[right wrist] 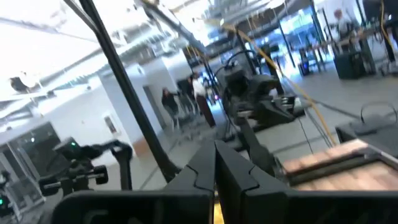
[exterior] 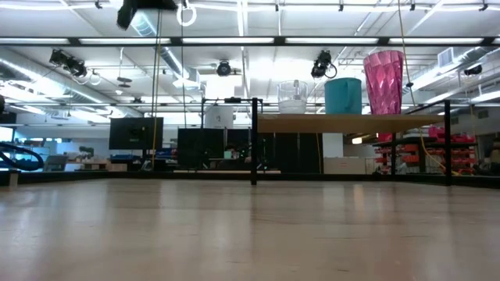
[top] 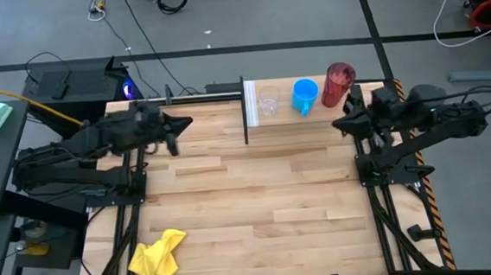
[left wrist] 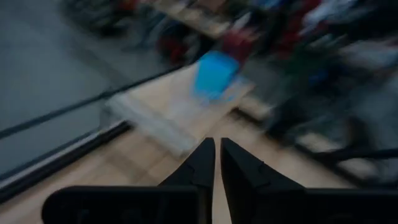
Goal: Stack small to large cups/mugs on shelf
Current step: Return to Home Position
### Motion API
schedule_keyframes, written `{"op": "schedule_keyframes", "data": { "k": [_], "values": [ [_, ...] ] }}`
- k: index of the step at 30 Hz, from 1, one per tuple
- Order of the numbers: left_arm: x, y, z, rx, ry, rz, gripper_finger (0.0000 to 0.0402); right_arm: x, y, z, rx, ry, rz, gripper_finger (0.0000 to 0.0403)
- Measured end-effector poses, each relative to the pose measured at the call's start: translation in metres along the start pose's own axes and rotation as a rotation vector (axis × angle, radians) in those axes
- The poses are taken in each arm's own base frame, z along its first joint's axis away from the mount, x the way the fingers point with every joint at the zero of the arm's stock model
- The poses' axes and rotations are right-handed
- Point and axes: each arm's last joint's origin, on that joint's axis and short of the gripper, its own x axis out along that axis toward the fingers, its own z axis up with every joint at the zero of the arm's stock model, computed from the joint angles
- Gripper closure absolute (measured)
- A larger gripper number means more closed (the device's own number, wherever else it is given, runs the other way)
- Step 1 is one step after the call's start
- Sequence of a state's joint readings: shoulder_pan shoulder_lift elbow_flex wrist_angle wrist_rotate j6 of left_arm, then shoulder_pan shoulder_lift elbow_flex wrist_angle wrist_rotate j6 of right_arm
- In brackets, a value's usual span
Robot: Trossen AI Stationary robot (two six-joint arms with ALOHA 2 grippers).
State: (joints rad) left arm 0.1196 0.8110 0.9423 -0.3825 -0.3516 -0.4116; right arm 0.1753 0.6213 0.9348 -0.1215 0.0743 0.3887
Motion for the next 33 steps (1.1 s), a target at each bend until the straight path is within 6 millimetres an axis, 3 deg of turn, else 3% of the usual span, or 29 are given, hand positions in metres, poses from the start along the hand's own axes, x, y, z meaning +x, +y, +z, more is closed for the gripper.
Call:
{"op": "schedule_keyframes", "data": {
  "k": [5,9,13,20,33],
  "values": [
    [-0.041,0.003,0.023,0.015,-0.148,-0.165,0.0374,-0.030,0.003,0.014,-0.001,-0.100,0.031,0.0391],
    [-0.079,0.015,0.030,0.014,-0.267,-0.205,0.0369,-0.061,0.005,0.026,-0.020,-0.206,0.056,0.0392],
    [-0.105,0.023,0.032,0.015,-0.338,-0.266,0.0363,-0.080,0.005,0.030,-0.046,-0.263,0.055,0.0391],
    [-0.128,0.035,0.027,0.004,-0.391,-0.291,0.0365,-0.102,0.004,0.032,-0.060,-0.326,0.064,0.0392],
    [-0.144,0.065,-0.027,-0.077,-0.513,-0.346,0.0368,-0.144,-0.007,0.017,-0.027,-0.448,0.073,0.0392]
  ]
}}
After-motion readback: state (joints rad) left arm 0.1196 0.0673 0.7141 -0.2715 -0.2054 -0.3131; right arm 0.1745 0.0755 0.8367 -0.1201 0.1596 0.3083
